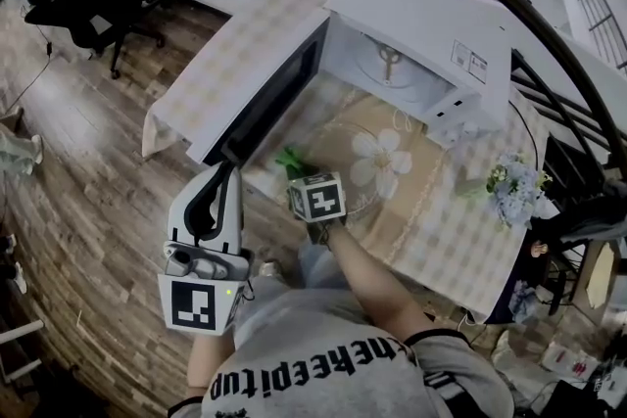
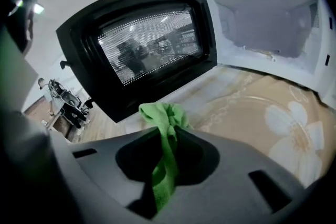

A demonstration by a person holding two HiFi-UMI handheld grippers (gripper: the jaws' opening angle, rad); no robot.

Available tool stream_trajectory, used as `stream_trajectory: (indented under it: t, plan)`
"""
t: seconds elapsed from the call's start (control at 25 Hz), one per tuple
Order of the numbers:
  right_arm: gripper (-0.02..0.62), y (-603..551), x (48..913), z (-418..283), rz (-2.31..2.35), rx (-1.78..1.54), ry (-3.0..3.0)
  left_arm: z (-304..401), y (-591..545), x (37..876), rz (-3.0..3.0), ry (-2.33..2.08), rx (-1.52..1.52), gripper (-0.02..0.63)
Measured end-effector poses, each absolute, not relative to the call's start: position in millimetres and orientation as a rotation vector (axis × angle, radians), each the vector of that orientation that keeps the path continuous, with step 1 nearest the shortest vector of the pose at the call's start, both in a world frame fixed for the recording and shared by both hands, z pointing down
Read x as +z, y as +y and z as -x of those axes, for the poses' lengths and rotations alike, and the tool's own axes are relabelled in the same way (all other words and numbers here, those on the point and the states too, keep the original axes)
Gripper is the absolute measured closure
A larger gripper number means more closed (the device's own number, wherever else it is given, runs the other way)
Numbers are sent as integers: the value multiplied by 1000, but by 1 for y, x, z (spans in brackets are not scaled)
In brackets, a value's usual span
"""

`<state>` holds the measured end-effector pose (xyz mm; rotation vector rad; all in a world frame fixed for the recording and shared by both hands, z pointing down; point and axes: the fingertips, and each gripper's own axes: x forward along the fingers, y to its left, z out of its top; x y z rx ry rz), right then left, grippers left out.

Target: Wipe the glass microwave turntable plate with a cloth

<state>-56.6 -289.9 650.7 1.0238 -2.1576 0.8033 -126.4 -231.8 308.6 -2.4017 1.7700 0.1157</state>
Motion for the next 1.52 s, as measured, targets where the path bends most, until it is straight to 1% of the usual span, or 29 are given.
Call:
stream_trajectory:
  t: [0.16, 0.32, 0.88, 1.2, 1.36, 1.44, 1.52]
  plan:
    - [546, -293, 649, 46, -1043, 819, -2161, 131, -229, 312, 2409, 1790, 99, 594]
    - [548, -296, 648, 20, -1117, 822, -2135, 130, -228, 314, 2421, 1793, 94, 594]
    - [548, -303, 653, -110, -1446, 904, -1969, 107, -231, 311, 2474, 1708, 123, 594]
    - [548, -292, 652, -178, -1602, 912, -1853, 106, -228, 313, 2482, 1708, 117, 594]
    - [548, -293, 651, -175, -1596, 880, -1825, 108, -226, 314, 2477, 1720, 117, 594]
    - [548, -292, 647, -155, -1567, 911, -1863, 110, -224, 314, 2474, 1724, 117, 594]
    - [546, -288, 643, -120, -1495, 948, -1940, 113, -223, 314, 2472, 1731, 114, 594]
